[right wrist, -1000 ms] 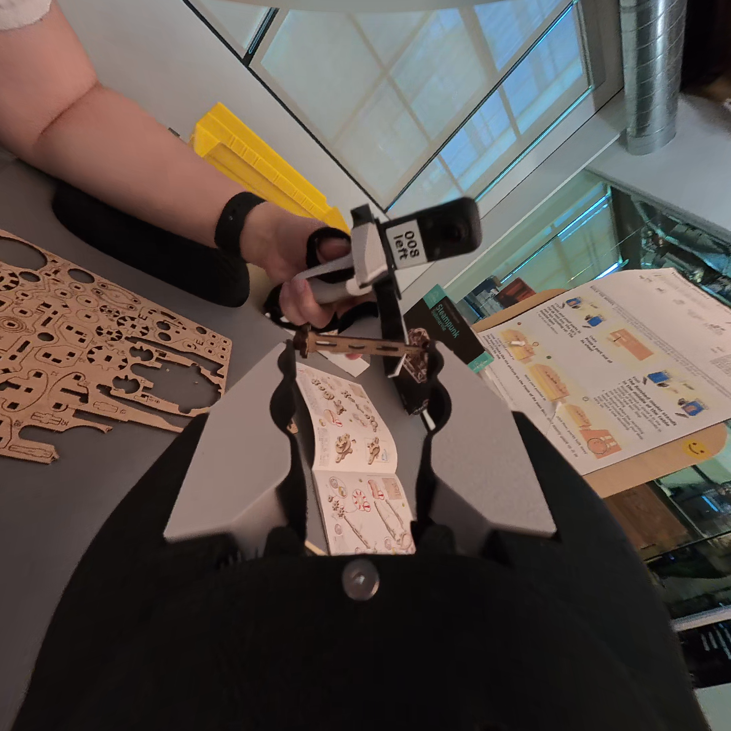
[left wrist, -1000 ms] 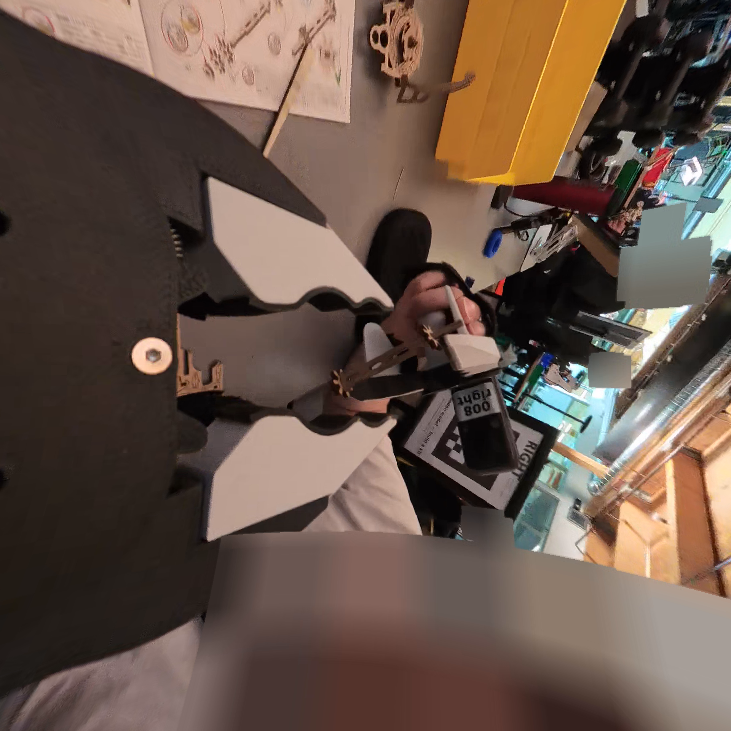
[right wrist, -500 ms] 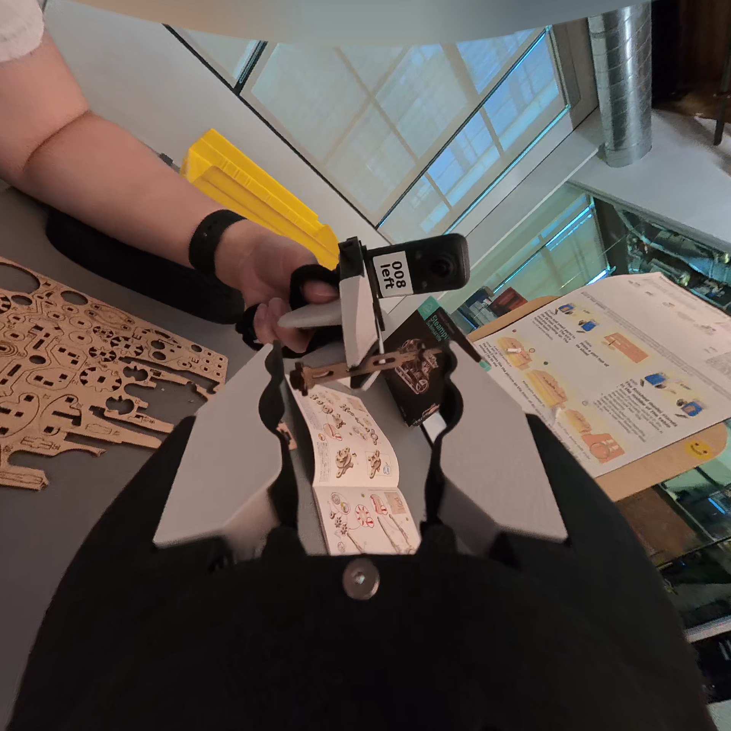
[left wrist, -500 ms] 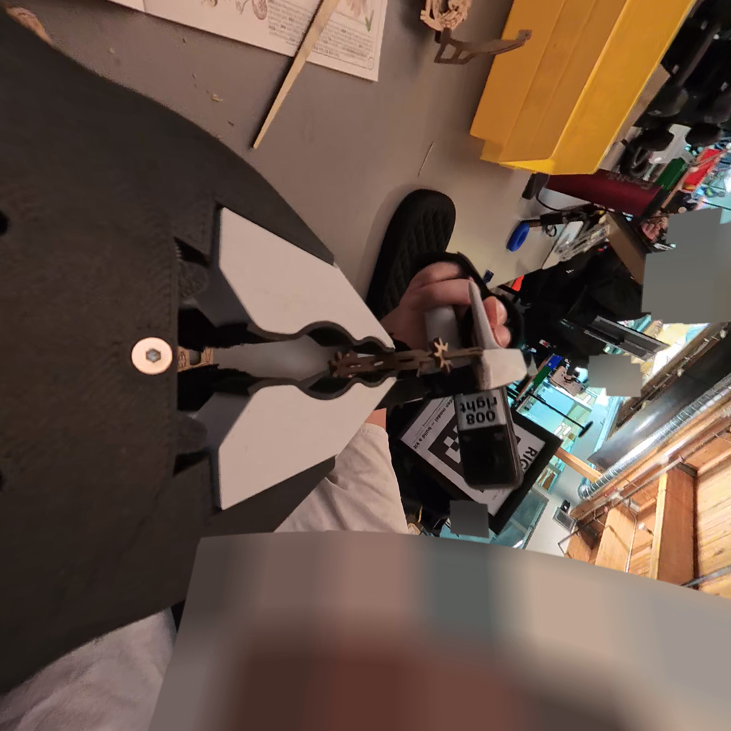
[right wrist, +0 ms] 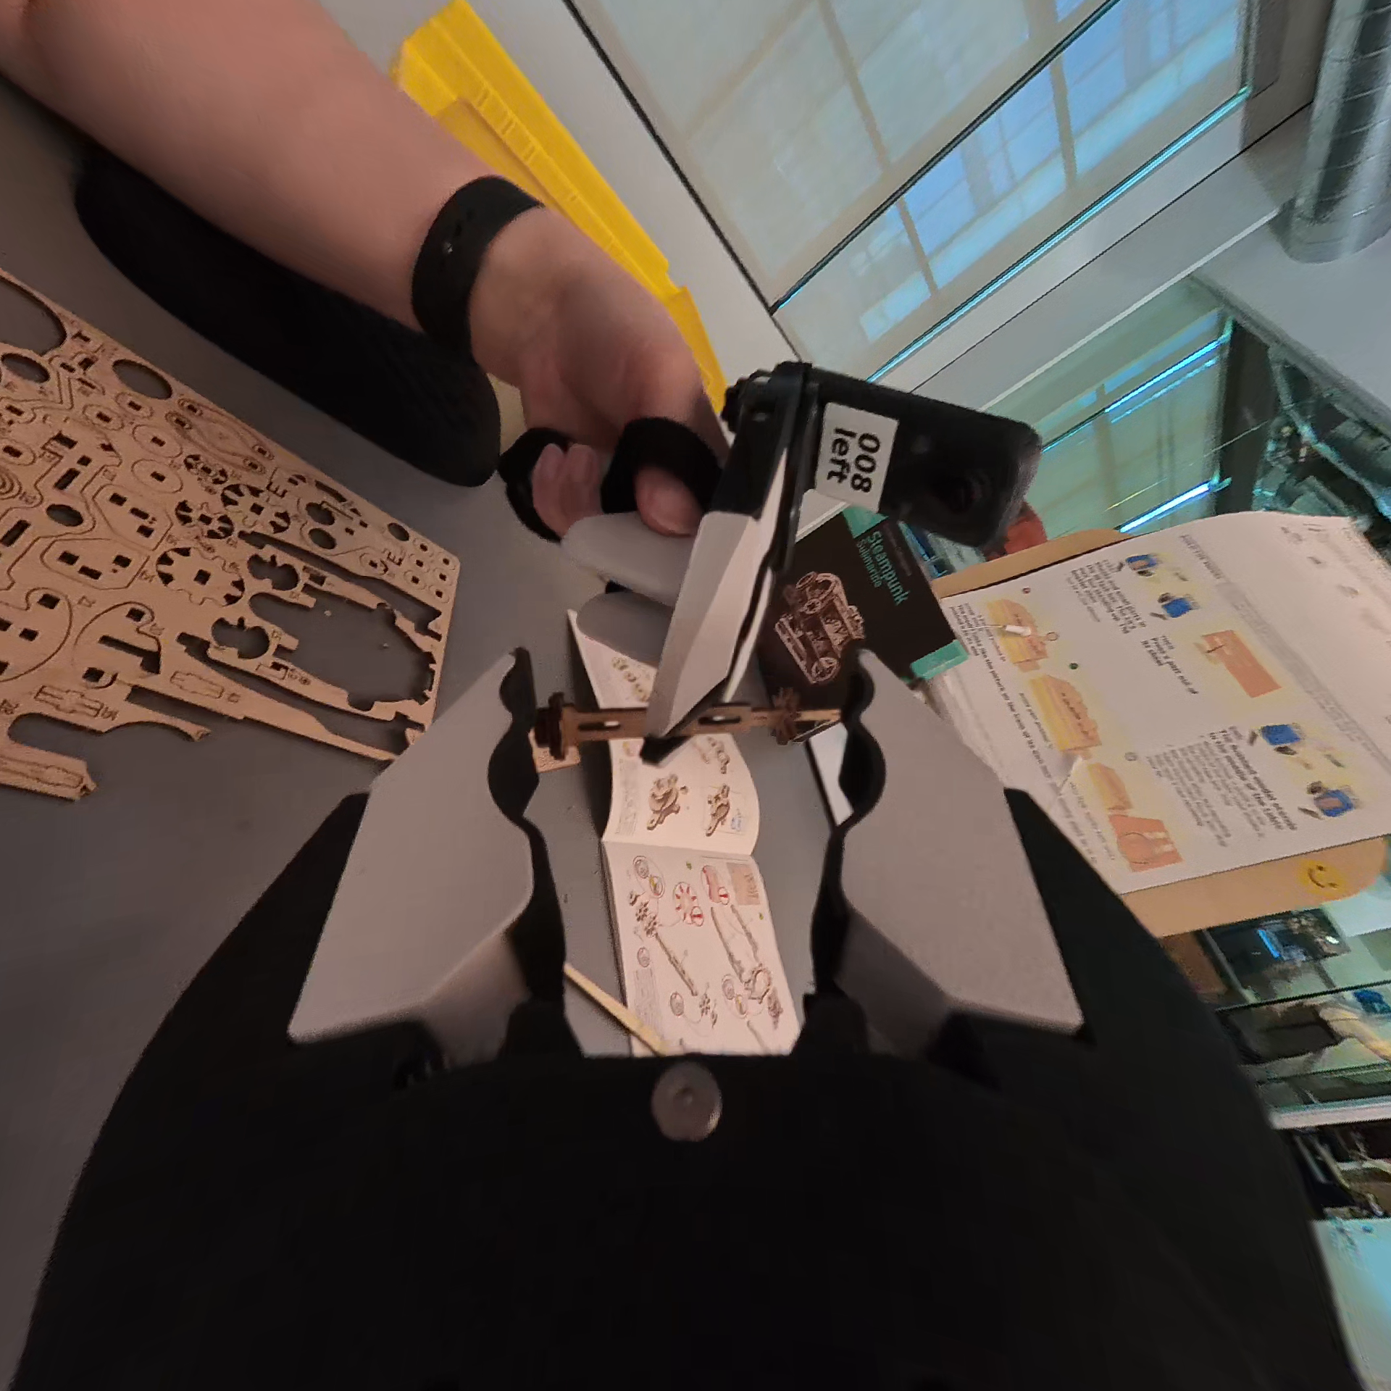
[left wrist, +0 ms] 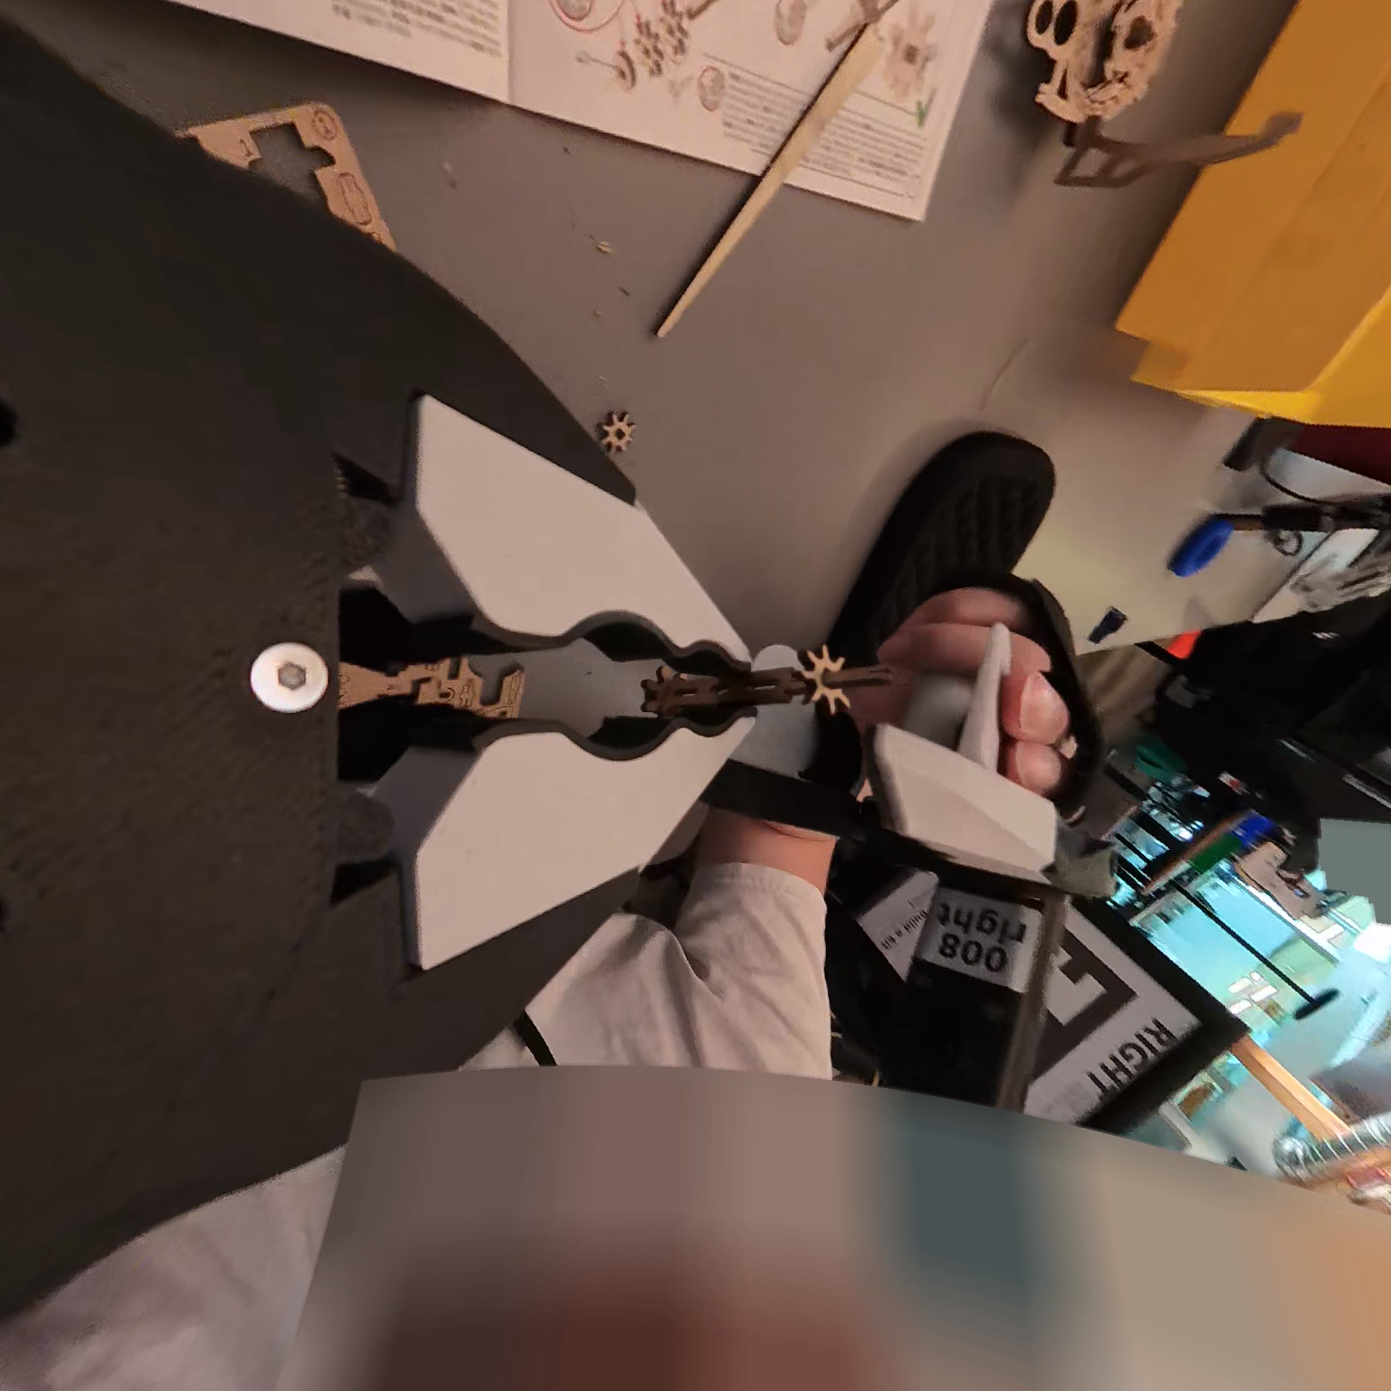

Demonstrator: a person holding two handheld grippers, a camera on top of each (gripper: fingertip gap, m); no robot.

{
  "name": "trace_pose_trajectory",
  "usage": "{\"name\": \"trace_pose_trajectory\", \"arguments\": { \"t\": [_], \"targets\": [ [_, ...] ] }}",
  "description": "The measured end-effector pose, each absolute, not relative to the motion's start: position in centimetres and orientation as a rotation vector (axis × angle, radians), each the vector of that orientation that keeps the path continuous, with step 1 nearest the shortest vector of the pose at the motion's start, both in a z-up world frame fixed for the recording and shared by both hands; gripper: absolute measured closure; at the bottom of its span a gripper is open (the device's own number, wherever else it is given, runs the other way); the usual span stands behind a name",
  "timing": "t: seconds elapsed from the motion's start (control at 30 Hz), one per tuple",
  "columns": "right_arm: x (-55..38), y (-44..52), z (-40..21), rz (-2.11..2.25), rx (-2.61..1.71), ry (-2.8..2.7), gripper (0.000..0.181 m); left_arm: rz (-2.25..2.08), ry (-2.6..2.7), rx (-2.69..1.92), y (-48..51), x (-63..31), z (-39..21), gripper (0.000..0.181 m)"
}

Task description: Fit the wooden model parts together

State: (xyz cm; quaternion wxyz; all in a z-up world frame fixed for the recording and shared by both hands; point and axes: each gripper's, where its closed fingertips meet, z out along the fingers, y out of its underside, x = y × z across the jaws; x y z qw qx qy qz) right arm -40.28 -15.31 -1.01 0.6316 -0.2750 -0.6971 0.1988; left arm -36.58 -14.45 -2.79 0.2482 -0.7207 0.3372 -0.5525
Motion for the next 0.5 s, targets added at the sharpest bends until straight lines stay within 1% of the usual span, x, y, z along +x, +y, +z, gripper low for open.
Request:
{"name": "trace_pose_trajectory", "arguments": {
  "t": [0.17,0.5],
  "targets": [
    [-40.5,-15.2,-2.9,0.475,-0.687,-1.686,0.114,-1.462,0.929,-2.046,-14.6,-36.6,-3.9,0.176],
    [-41.0,-14.8,-3.6,0.525,-0.778,-1.687,0.113,-1.412,0.909,-2.123,-14.3,-37.2,-4.7,0.176]
  ]
}}
